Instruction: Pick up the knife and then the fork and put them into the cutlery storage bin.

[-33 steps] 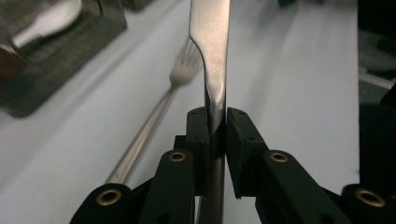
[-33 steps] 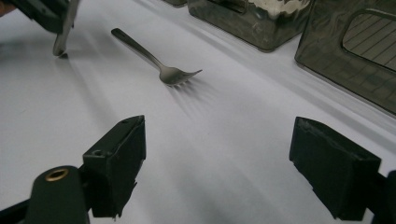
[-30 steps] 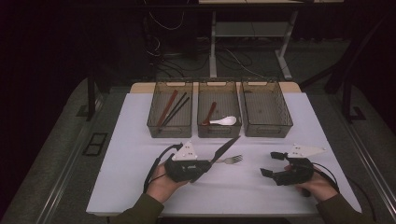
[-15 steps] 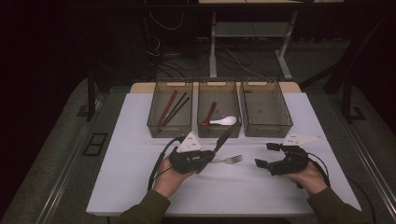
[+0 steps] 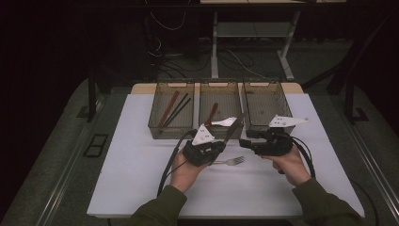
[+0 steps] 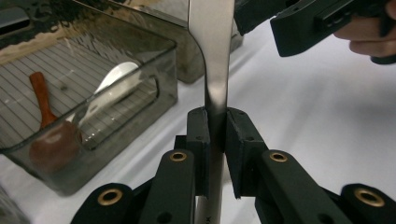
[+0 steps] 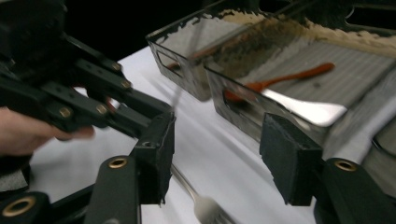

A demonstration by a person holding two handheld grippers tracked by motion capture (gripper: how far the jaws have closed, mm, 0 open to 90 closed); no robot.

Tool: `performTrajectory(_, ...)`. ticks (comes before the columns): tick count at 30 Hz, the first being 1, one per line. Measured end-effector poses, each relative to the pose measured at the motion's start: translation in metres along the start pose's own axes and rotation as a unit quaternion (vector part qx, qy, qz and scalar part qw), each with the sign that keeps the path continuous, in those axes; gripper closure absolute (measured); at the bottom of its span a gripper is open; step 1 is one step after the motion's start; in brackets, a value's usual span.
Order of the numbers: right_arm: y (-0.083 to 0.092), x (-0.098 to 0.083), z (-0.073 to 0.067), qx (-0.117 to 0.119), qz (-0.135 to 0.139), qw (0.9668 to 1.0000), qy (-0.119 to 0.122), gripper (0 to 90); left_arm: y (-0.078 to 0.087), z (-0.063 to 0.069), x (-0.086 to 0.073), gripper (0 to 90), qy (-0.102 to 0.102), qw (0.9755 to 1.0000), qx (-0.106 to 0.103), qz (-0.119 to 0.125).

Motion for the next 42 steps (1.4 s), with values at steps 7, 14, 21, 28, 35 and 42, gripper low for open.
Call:
performTrajectory(7,-0.018,0.012,-0.004,0.03,0.014,0.9994,-0.006,59.0,-0.005,0.002,0.004,79.1,0.005,0.9999,0.008,0.008)
performTrajectory(14,-0.03,0.019,-0.006,0.049,0.023,0.9985,-0.011,77.9,-0.006,0.004,0.005,79.1,0.005,0.9998,0.011,0.014)
performTrajectory(21,-0.031,0.022,-0.009,0.069,0.03,0.9971,-0.013,87.9,-0.008,0.006,0.004,79.0,0.004,0.9999,0.003,0.015)
performTrajectory(28,-0.031,0.022,-0.012,0.072,0.024,0.9971,-0.007,88.3,-0.006,0.007,0.004,77.9,0.012,0.9995,-0.016,0.023)
performTrajectory(35,-0.02,0.032,-0.013,0.066,0.029,0.9974,0.008,88.3,0.005,0.005,-0.002,65.9,0.012,0.9991,-0.032,0.027)
performTrajectory(42,0.001,0.047,0.002,0.039,0.034,0.9986,0.008,88.3,0.02,-0.002,-0.018,51.4,-0.006,0.9983,-0.053,0.023)
Point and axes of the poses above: each handheld gripper's, and its own axes: y roughly backward along the jaws, x roughly out of its top, z roughly to its right, the point moved 10 cm from there along -y, roughly forward along the jaws, and after that the axes turned 11 degrees about x, right-handed, at the moved point
